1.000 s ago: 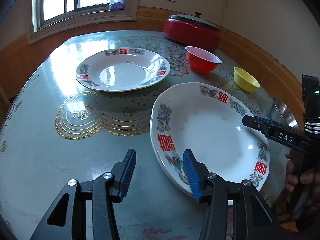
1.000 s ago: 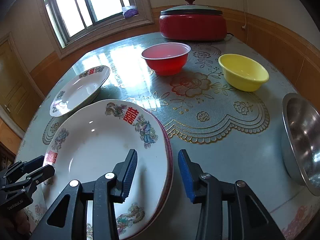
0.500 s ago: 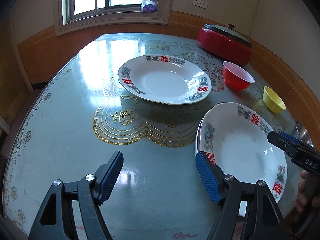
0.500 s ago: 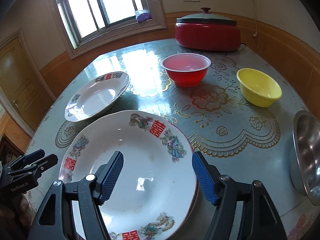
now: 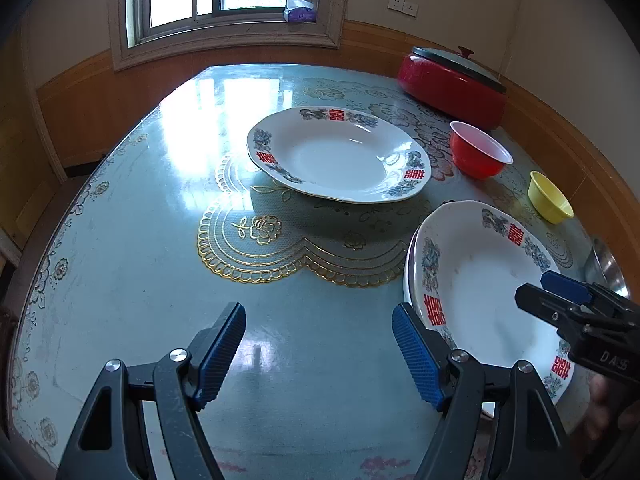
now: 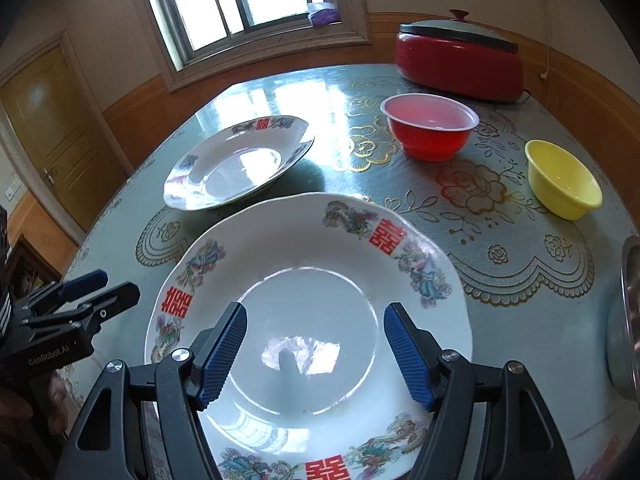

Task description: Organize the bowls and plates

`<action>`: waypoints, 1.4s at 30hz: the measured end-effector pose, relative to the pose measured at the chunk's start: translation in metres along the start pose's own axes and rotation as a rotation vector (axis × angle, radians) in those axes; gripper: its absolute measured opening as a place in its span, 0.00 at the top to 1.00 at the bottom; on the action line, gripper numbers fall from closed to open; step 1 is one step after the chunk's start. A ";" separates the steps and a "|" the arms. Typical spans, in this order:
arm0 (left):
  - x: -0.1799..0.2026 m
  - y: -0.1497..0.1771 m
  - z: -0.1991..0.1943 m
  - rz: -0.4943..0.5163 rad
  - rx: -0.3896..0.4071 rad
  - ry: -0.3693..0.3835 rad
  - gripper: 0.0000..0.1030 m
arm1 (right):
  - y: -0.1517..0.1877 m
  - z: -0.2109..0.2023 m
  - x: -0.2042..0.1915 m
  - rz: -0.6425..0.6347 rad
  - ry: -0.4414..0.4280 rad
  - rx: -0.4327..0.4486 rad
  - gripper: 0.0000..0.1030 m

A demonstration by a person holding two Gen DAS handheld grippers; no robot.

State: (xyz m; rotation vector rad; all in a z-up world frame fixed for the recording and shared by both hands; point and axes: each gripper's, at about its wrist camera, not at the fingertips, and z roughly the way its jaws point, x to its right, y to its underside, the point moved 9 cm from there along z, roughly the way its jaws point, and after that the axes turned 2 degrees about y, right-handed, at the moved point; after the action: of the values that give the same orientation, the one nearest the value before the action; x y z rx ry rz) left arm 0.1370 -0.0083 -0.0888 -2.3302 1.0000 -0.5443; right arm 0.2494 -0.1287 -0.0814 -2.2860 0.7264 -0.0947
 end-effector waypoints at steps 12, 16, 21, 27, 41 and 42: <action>0.022 0.001 0.007 0.053 -0.014 0.094 0.26 | 0.009 -0.030 0.054 0.141 0.158 0.062 0.31; 0.032 -0.001 0.009 0.076 -0.015 0.128 0.26 | 0.017 -0.037 0.088 0.305 0.155 0.068 0.31; 0.045 0.001 0.017 0.122 -0.038 0.143 0.34 | 0.030 -0.027 0.087 0.306 0.135 0.019 0.48; 0.054 0.002 0.020 0.156 -0.029 0.166 0.51 | 0.032 -0.024 0.071 0.221 0.188 0.020 0.71; 0.045 -0.016 0.012 0.166 0.018 0.103 0.54 | 0.007 -0.030 0.073 0.176 0.206 0.042 0.70; 0.042 -0.018 0.011 0.158 0.023 0.095 0.54 | 0.001 -0.030 0.071 0.165 0.197 0.051 0.70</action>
State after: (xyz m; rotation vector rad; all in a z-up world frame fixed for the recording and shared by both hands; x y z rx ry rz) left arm 0.1799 -0.0256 -0.0799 -2.1994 1.2035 -0.6045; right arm 0.3001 -0.1851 -0.0694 -2.1796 0.9997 -0.2615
